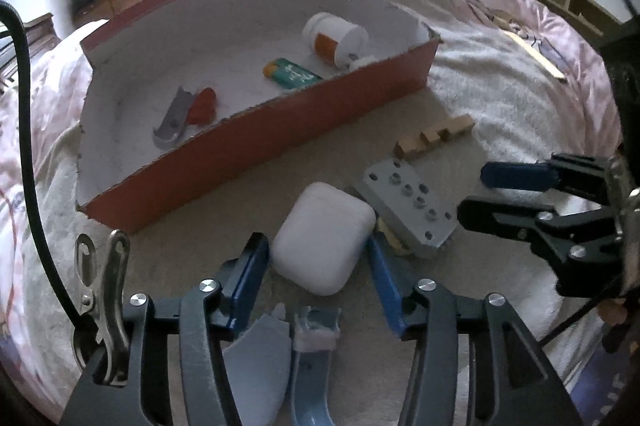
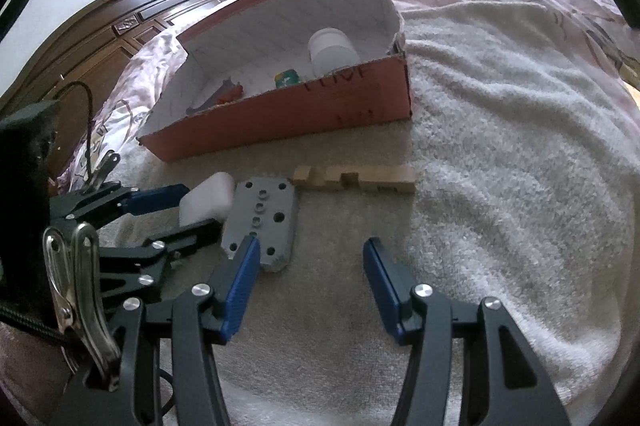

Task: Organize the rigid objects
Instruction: 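Grasp the white earbud case with left gripper while right grasps wooden block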

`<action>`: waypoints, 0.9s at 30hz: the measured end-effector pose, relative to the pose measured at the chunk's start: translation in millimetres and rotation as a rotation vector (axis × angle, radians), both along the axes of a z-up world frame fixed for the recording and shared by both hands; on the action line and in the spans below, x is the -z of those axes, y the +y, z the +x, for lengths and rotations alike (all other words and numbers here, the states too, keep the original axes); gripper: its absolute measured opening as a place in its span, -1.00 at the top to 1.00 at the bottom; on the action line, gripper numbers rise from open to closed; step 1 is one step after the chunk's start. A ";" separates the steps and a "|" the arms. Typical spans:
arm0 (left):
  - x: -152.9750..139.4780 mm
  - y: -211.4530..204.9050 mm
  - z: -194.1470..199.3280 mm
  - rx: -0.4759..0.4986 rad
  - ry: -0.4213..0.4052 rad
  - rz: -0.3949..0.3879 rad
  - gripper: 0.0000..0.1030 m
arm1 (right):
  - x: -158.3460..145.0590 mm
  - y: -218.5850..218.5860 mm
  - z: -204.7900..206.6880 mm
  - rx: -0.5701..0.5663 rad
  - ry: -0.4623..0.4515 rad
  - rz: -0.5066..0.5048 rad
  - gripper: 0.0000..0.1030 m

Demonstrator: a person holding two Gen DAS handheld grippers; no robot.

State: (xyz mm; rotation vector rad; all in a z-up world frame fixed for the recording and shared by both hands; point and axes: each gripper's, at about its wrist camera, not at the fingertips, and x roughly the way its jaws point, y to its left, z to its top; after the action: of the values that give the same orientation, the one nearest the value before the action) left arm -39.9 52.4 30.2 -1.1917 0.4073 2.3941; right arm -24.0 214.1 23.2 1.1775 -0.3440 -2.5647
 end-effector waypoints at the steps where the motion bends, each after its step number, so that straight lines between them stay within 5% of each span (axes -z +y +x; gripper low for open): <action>1: 2.3 0.1 -2.1 -0.005 -0.009 -0.003 -0.01 | 0.3 0.3 0.4 0.000 0.000 0.000 -0.10; 18: 9.5 -35.1 -9.3 -0.264 0.032 0.121 0.04 | -1.6 -3.6 -5.4 0.066 0.039 0.091 -0.11; 27: 12.2 -39.4 -5.9 -0.277 0.056 0.144 0.04 | -1.0 -12.7 -32.5 0.130 0.068 0.174 -0.54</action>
State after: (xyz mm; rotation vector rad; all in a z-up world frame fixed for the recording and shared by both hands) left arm -45.8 13.0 18.0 -1.1834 0.0870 2.6438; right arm -56.6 201.4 24.2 1.1576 -0.1908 -2.7884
